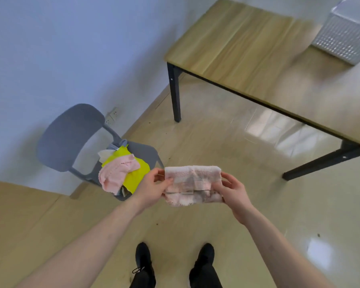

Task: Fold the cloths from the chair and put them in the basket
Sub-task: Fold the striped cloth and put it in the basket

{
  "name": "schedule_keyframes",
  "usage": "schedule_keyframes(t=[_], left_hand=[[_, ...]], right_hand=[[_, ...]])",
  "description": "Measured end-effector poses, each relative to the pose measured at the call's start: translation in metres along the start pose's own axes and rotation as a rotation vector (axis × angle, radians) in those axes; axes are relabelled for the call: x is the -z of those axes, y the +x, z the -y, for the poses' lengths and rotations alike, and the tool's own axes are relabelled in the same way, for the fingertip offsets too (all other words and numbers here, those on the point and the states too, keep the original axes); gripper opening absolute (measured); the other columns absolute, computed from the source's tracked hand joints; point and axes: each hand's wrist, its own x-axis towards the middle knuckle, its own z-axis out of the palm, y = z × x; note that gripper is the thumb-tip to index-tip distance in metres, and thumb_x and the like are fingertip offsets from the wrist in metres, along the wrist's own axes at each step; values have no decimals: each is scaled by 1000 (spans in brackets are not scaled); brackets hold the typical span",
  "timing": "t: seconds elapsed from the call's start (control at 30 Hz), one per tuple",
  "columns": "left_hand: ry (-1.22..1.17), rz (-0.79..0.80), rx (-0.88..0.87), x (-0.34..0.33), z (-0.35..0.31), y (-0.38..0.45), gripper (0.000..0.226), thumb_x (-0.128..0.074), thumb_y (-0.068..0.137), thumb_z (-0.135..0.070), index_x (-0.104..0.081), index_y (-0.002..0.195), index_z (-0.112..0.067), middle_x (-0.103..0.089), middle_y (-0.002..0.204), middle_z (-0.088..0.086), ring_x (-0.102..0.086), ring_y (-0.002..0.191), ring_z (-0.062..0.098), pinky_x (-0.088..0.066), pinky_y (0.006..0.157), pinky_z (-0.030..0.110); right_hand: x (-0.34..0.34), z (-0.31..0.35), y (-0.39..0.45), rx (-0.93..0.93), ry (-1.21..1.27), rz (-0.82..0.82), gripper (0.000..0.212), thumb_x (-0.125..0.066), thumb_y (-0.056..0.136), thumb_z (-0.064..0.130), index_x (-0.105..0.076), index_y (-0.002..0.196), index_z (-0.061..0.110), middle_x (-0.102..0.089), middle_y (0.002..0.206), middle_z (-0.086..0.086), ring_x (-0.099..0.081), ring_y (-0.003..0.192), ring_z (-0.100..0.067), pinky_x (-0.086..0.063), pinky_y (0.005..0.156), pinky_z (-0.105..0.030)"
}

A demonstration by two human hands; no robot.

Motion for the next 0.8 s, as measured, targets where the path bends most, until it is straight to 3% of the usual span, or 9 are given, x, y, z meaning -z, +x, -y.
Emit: schedule_keyframes(t=[0.07,0.13,0.27,0.4,0.5,0.63,0.8], left_hand=[[24,-41,-93,-14,-35,-17,10,-70,96,-15,-65,103,-13,-71,102,8,-65,75,-1,-55,59,18],[34,-68,-164,-34,-65,-31,7,-69,96,-13,-65,102,-13,-70,97,1,-64,76,-2,-50,58,10],[17,-69,-238,-75,-116,-35,11,-70,96,-21,-67,105,-16,-73,101,1,-67,83,12,-52,63,14],[12,-31,-297,-106,-166,-21,11,-68,97,-24,-64,105,-16,-70,104,0,-68,76,4,-51,59,15],[-9,82,-275,-123,-206,-1,18,-69,96,-14,-58,110,-10,-65,111,8,-71,91,20,-60,62,26],[89,243,-255,-142,-265,41,39,-75,85,-12,-56,118,-22,-63,115,11,-72,95,29,-64,71,39],[134,374,-326,-174,-342,106,32,-78,88,-29,-63,115,-20,-67,104,7,-71,87,20,-60,72,28]], right_hand=[[22,25,-21,6,25,7,45,-76,90,21,-58,130,30,-79,103,3,-78,88,-19,-63,82,-42],[45,44,-41,-3,32,42,46,-76,91,23,-54,131,29,-77,108,-2,-78,85,-18,-64,72,-39],[93,79,-59,51,17,25,32,-73,94,18,-63,123,12,-76,110,-10,-77,93,-26,-65,77,-44],[137,116,-54,151,15,-86,20,-71,94,12,-69,113,8,-78,103,-11,-76,94,-28,-64,82,-43],[168,147,-40,212,28,-154,16,-71,92,12,-72,108,10,-78,100,-10,-76,94,-29,-63,86,-45],[209,198,-16,239,109,-223,15,-64,93,5,-75,102,11,-77,99,-13,-73,88,-23,-62,75,-32],[254,268,26,277,151,-297,17,-60,93,4,-75,101,7,-74,106,-24,-72,90,-30,-62,83,-38]])
